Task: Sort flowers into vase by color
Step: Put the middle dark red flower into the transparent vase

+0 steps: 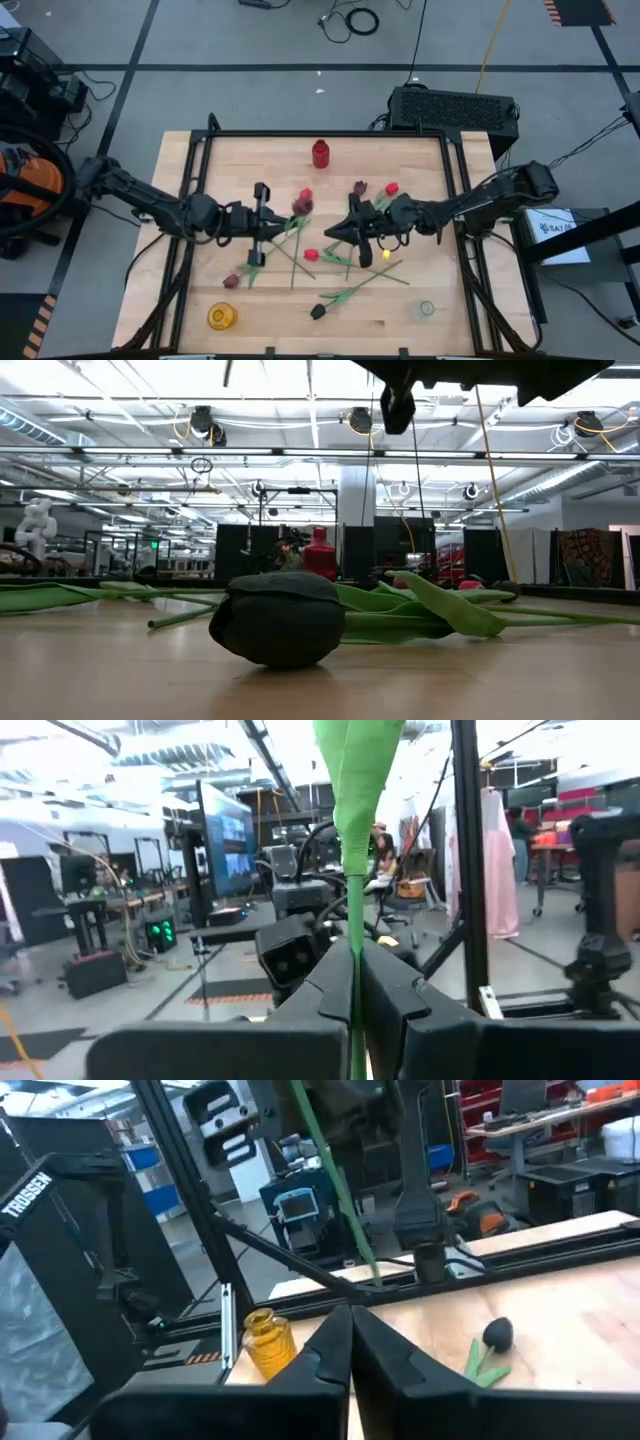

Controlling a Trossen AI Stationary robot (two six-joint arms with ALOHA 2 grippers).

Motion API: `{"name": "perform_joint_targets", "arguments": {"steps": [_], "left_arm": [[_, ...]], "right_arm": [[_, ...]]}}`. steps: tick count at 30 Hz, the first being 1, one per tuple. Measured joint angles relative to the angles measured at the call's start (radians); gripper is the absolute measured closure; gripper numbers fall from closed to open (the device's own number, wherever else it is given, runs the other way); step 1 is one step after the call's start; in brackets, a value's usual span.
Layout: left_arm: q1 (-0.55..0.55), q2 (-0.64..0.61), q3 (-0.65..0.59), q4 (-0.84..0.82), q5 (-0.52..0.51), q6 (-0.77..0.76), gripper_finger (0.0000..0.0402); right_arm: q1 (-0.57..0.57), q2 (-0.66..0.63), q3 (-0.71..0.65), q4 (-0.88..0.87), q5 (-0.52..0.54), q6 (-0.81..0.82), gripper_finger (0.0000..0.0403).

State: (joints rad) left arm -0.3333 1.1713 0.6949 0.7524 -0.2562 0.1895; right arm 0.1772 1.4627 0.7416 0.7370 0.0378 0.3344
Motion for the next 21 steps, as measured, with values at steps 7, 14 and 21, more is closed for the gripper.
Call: {"name": "perform_joint_targets", "arguments": {"steps": [7,14,21], "left_arm": [[0.021,0.110,0.000,0.145,0.000,0.000,0.0390],[0.025,0.183,0.000,0.214,0.000,-0.001,0.0390],[0.041,0.219,0.000,0.220,-0.001,-0.025,0.0390]], "right_arm": [[0.002,0.026,0.069,-0.013,-0.012,-0.084,0.0340],[0.011,0.025,0.115,-0.007,-0.010,-0.162,0.0260],[0.025,0.025,0.139,0.001,-0.010,-0.220,0.0212]]}}
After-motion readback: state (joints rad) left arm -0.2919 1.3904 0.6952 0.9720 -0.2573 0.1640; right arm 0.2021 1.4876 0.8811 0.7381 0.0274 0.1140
